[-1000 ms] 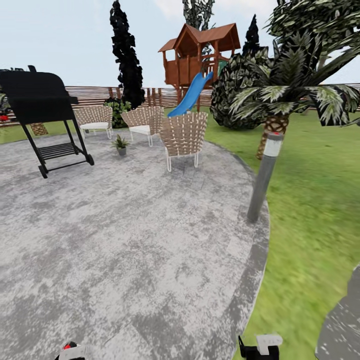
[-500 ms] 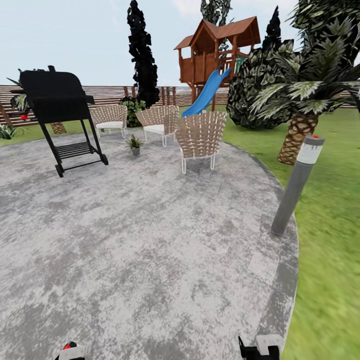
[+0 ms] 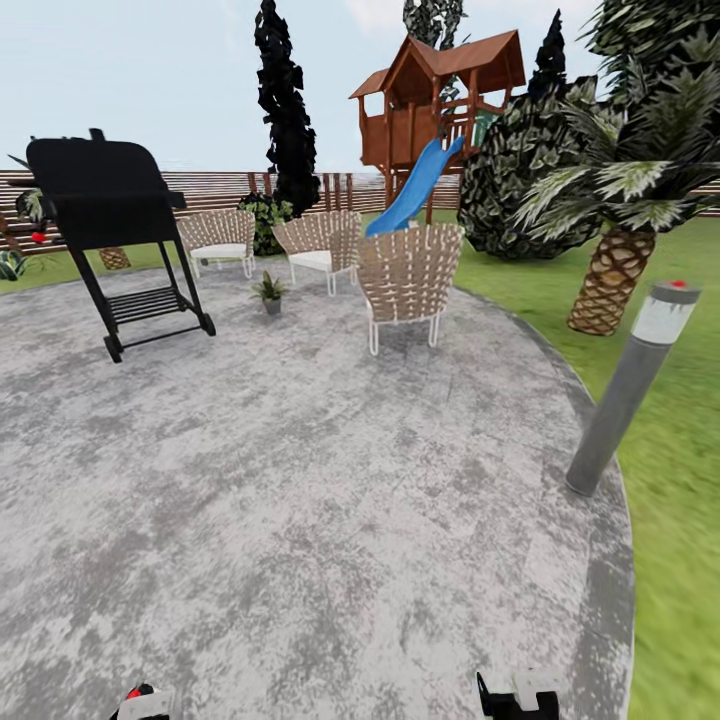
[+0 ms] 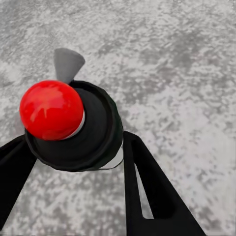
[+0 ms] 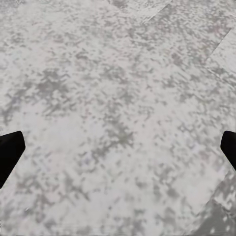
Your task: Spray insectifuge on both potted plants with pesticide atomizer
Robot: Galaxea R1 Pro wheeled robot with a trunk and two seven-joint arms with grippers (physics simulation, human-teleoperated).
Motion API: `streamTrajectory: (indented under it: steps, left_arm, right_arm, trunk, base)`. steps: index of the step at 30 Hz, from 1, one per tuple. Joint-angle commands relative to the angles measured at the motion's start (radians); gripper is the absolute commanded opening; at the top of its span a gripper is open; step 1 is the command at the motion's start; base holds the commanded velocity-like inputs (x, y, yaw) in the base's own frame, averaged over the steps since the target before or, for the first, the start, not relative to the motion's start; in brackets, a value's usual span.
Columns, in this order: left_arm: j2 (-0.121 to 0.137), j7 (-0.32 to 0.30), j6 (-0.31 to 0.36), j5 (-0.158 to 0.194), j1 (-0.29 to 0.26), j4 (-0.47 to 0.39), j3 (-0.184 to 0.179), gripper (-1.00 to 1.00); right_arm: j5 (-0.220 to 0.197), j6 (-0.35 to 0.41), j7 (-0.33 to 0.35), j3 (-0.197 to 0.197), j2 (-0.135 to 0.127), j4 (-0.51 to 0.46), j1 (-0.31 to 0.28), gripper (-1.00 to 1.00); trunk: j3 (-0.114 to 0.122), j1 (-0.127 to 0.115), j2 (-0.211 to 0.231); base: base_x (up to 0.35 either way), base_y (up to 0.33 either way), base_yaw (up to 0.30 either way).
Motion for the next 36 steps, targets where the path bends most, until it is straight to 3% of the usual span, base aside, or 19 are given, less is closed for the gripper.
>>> streamTrajectory:
  steps: [1,36]
  left_arm:
    - [0.000,0.002,-0.003,0.002,-0.001,0.001,-0.001,-1.00]
    - [0.000,0.002,-0.003,0.002,-0.001,0.000,-0.001,-1.00]
  right_arm:
    - [0.000,-0.002,-0.007,0.008,0.000,0.001,-0.001,1.00]
    - [0.000,-0.004,-0.007,0.008,0.000,0.001,-0.001,1.00]
  trunk:
    - [-0.001,0.000,0.000]
    - [-0.001,0.000,0.000]
  base:
    - [0.314,0.108,0.000]
    - [0.314,0.168,0.000]
